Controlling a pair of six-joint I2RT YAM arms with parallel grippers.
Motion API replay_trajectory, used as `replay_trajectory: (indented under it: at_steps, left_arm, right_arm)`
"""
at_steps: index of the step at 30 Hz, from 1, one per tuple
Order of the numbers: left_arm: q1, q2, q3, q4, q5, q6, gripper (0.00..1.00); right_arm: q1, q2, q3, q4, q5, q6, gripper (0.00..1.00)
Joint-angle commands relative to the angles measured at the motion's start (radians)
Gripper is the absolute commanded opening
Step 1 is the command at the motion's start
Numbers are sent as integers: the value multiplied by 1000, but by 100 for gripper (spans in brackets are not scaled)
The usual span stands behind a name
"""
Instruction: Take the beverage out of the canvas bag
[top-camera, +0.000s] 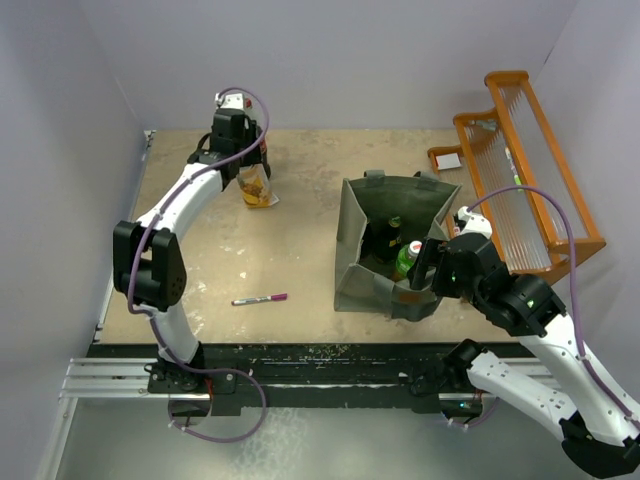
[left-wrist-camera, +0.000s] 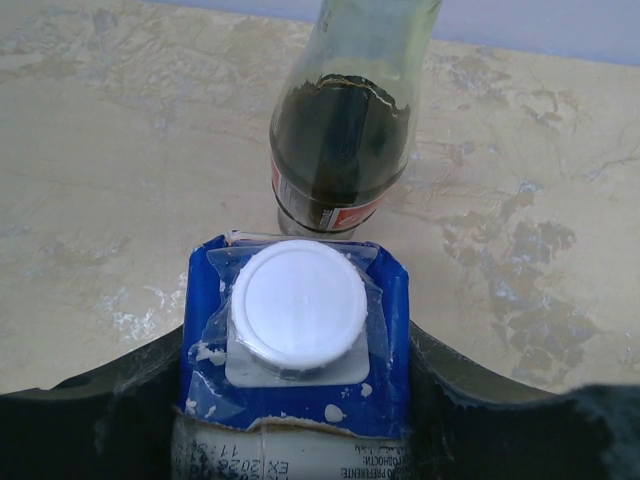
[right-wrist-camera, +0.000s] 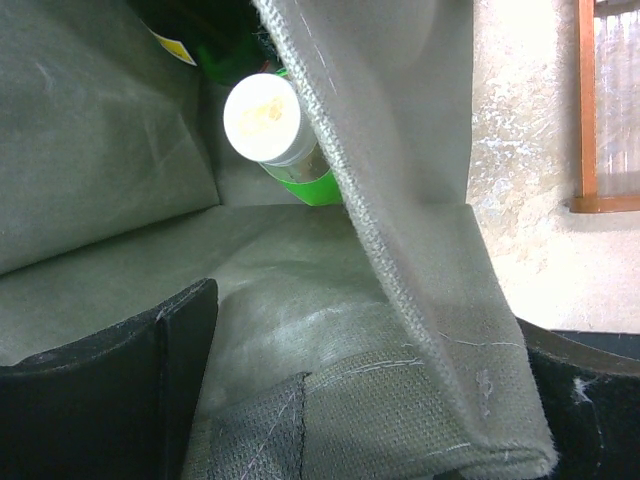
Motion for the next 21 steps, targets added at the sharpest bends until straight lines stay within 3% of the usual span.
replay_trajectory:
  at_steps: [1,6,8,11,16,21]
  left_arm:
    - [-2,-37,122,268,-30,-23,0]
    - [-2,15,142,274,-55,6,1]
    - [-1,21,138,261,-52,-5,14]
    - [-2,5,101,259,-30,-31,24]
    - [-1,-29,61,232,-9,-45,74]
    - [-2,-76,65,146,26,-66,98]
  right_arm:
    - [-2,7,0,19,40,-22,88]
    - [-1,9,0,19,38,-24,88]
    - [-2,10,0,20,39,-24,88]
    - [-1,9,2,16,42,-22,88]
    - [-2,8,5,15,46,-19,88]
    - [-2,13,10,17,45,-19,88]
